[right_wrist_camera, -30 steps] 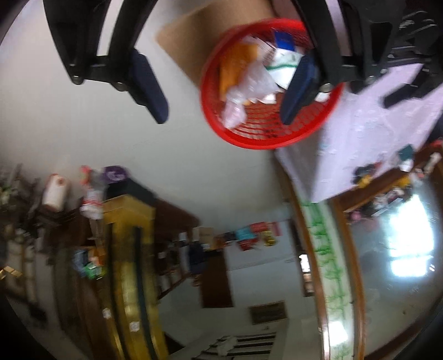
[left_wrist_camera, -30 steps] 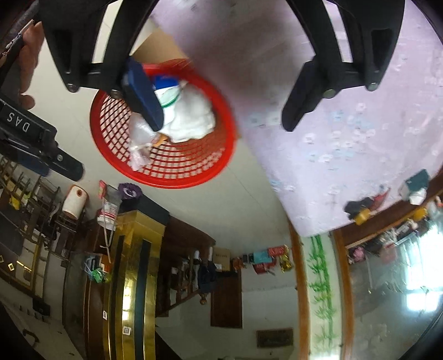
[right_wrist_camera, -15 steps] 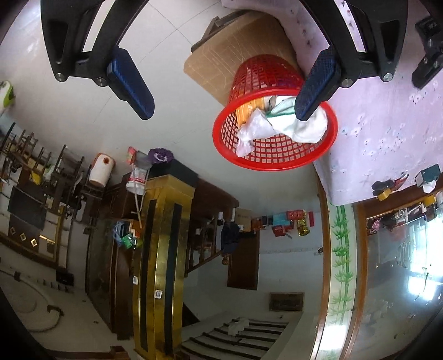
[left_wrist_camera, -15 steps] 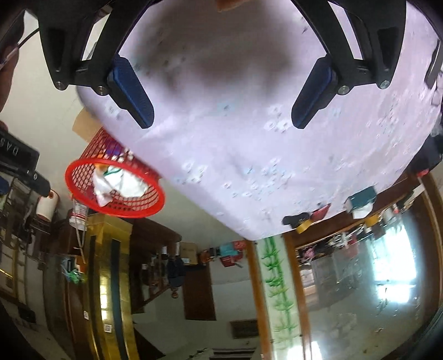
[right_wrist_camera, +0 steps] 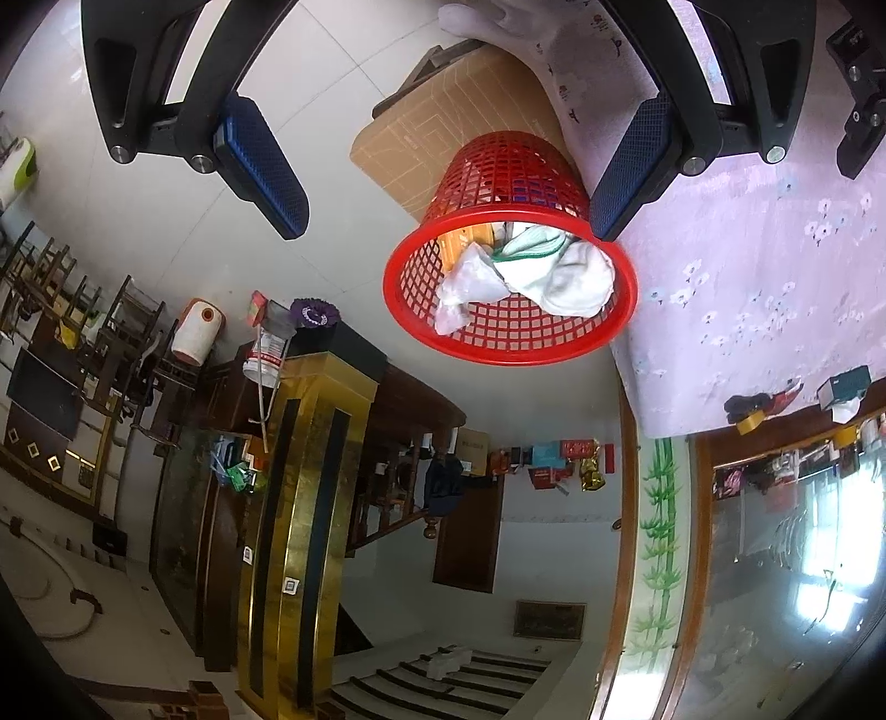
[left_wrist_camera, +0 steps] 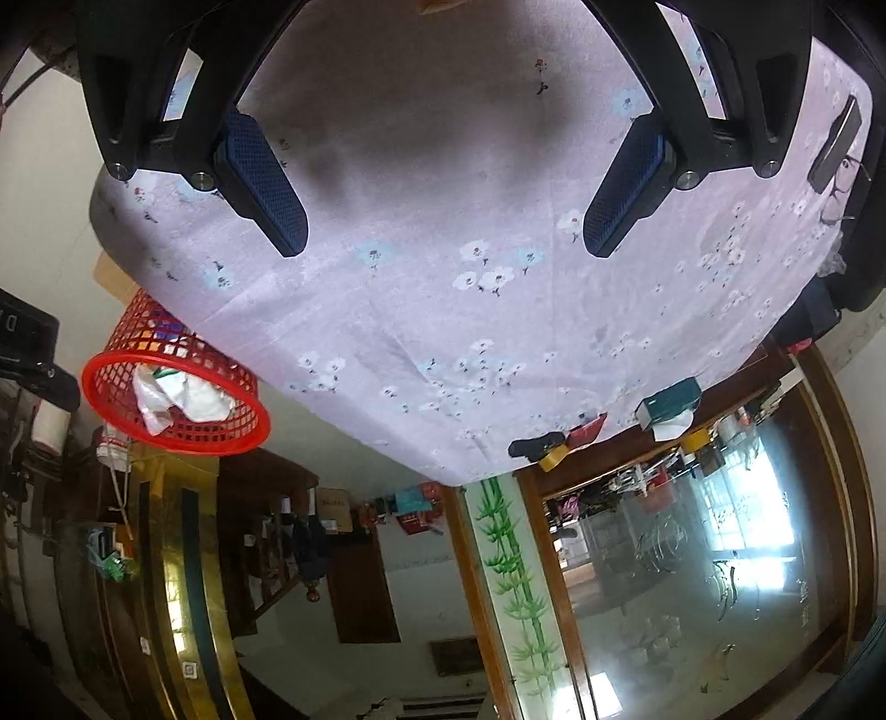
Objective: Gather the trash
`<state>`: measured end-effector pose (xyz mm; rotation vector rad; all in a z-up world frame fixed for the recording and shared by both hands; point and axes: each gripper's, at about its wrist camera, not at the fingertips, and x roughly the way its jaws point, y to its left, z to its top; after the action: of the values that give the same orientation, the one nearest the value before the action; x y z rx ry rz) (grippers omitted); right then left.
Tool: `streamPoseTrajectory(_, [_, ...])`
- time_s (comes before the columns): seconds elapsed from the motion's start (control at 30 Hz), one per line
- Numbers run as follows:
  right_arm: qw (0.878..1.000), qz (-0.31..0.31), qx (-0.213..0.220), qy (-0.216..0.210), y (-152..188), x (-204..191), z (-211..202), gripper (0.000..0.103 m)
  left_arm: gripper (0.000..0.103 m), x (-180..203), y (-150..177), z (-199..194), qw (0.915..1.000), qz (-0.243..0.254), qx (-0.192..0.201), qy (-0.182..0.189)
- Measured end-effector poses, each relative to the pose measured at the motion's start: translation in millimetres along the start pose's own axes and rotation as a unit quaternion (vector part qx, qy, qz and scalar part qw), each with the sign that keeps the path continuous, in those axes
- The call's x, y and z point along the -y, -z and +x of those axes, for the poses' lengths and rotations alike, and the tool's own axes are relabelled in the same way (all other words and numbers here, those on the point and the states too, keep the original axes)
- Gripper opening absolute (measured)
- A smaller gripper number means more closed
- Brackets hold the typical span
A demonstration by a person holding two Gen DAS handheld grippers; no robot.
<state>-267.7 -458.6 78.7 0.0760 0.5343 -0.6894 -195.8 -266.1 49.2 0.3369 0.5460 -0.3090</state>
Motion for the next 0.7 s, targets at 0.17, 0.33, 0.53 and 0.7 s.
streamPoseTrajectory(0.17, [1.0,-0.002,0.0,-0.001,0.5,-2.0,1.3,0.103,0.099,-3.9,0.9,5.7,0.9996,-0.013,-0.02,0.015])
streamPoseTrajectory(0.33, [1.0,-0.001,-0.001,0.0,0.8,-1.9,1.3,0.103,0.099,-4.2,0.9,6.3,0.9994,-0.02,-0.022,0.017])
streamPoseTrajectory(0.53, [1.0,-0.001,-0.003,0.001,0.9,-2.4,2.5,0.103,0.099,-1.1,1.4,6.9,0.9995,-0.012,-0.022,0.02])
streamPoseTrajectory(0.7, [1.0,0.001,-0.007,-0.001,2.1,-0.8,4.8,0.103,0.099,0.2,1.8,6.6,0.9995,-0.011,-0.022,0.02])
